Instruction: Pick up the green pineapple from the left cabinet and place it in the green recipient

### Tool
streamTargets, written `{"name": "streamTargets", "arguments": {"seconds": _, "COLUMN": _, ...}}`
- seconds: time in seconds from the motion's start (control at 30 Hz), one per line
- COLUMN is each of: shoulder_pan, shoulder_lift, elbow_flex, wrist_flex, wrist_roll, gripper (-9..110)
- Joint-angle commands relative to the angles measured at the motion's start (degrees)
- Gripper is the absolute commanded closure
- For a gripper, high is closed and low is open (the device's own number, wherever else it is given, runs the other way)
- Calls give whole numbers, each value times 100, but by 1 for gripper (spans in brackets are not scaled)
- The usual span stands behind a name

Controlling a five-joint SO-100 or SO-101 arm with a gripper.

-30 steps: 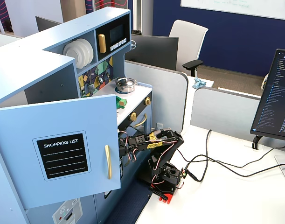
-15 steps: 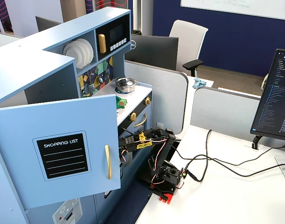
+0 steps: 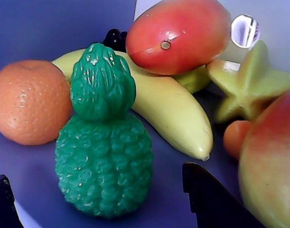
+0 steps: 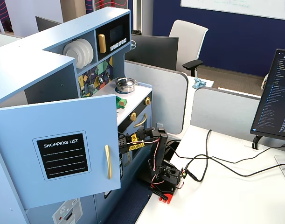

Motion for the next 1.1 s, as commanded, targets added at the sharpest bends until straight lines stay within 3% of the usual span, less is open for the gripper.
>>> {"name": "streamTargets", "arguments": {"seconds": 0.0, "shoulder_pan": -62, "shoulder_lift": -97, "elbow_flex": -598, "wrist_flex": -211, "wrist_roll": -79, "gripper": 61}}
{"name": "streamTargets", "arguments": {"seconds": 0.63, "shoulder_pan": -158, "shoulder_lift": -1274, "elbow_flex": -1854, "wrist_flex": -272, "wrist_roll": -44, "gripper": 62}}
{"name": "streamTargets", "arguments": {"seconds": 0.73, "shoulder_pan": -202, "shoulder_lift": -1292, "elbow_flex": -1819, "wrist_flex": -246, "wrist_roll": -62, "gripper": 72}}
{"name": "streamTargets", "arguments": {"seconds": 0.8, "shoulder_pan": -272, "shoulder_lift": -1266, "elbow_flex": -1793, "wrist_flex": -290, "wrist_roll": 185, "gripper": 98}}
{"name": "streamTargets", "arguments": {"seconds": 0.83, "shoulder_pan": -290, "shoulder_lift": -1239, "elbow_flex": -1775, "wrist_flex": -272, "wrist_roll": 167, "gripper": 101}}
{"name": "streamTargets", "arguments": {"seconds": 1.07, "shoulder_pan": -413, "shoulder_lift": -712, "elbow_flex": -1301, "wrist_flex": -97, "wrist_roll": -519, "gripper": 101}}
